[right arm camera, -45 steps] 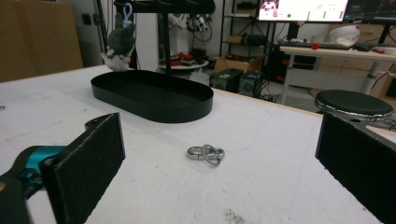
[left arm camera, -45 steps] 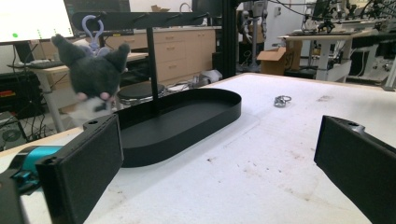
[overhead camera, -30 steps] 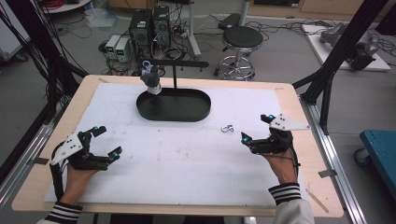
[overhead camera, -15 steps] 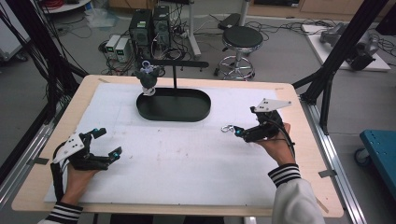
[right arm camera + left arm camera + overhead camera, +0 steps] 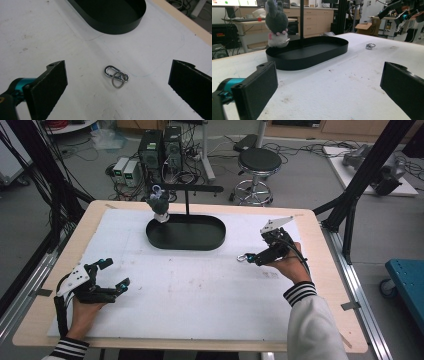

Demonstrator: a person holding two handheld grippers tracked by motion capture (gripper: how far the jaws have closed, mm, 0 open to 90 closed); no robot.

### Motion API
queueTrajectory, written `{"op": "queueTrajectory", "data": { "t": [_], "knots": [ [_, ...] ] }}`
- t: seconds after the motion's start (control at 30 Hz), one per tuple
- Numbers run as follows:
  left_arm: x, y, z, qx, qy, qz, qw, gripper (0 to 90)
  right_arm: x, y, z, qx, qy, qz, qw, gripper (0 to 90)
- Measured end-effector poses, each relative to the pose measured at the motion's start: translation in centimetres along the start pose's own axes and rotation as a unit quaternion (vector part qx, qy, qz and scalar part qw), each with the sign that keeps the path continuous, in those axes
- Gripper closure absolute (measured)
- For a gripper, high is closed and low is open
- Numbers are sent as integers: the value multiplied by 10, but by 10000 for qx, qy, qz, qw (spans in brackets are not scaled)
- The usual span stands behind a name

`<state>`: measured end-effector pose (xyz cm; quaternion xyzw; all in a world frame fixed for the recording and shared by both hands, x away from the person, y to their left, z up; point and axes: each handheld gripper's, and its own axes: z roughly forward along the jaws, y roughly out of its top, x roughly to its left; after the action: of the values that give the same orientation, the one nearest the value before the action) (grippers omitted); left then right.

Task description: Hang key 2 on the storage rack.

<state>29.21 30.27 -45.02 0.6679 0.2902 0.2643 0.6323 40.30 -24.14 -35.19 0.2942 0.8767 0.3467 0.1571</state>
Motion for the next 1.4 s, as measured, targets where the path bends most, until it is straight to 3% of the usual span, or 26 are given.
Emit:
{"op": "queueTrajectory", "data": {
  "t": [0.13,0.37,0.63,0.8,0.93,1.07,1.23,1.4],
  "knots": [
    [-2,0,1,27,4,95,10000,17,0,1,10,197,1,-34,9998,13],
    [-2,-1,1,28,52,66,10000,17,0,-1,29,573,59,-100,9983,13],
    [-1,-2,-4,-200,54,16,9998,20,2,-1,46,926,68,-207,9955,56],
    [-1,-2,-3,-172,59,45,9998,20,2,-3,54,1121,66,-202,9935,57],
    [-1,-2,-3,-176,69,49,9998,20,1,-4,60,1265,99,-256,9916,181],
    [-1,-2,-3,-174,72,50,9998,20,0,-5,65,1385,17,-251,9900,188],
    [-1,-2,-4,-173,55,57,9998,20,-3,-8,71,1588,-45,-265,9869,257],
    [-1,-2,-4,-177,54,58,9998,20,-4,-8,73,1636,-44,-274,9861,331]
  ]
}}
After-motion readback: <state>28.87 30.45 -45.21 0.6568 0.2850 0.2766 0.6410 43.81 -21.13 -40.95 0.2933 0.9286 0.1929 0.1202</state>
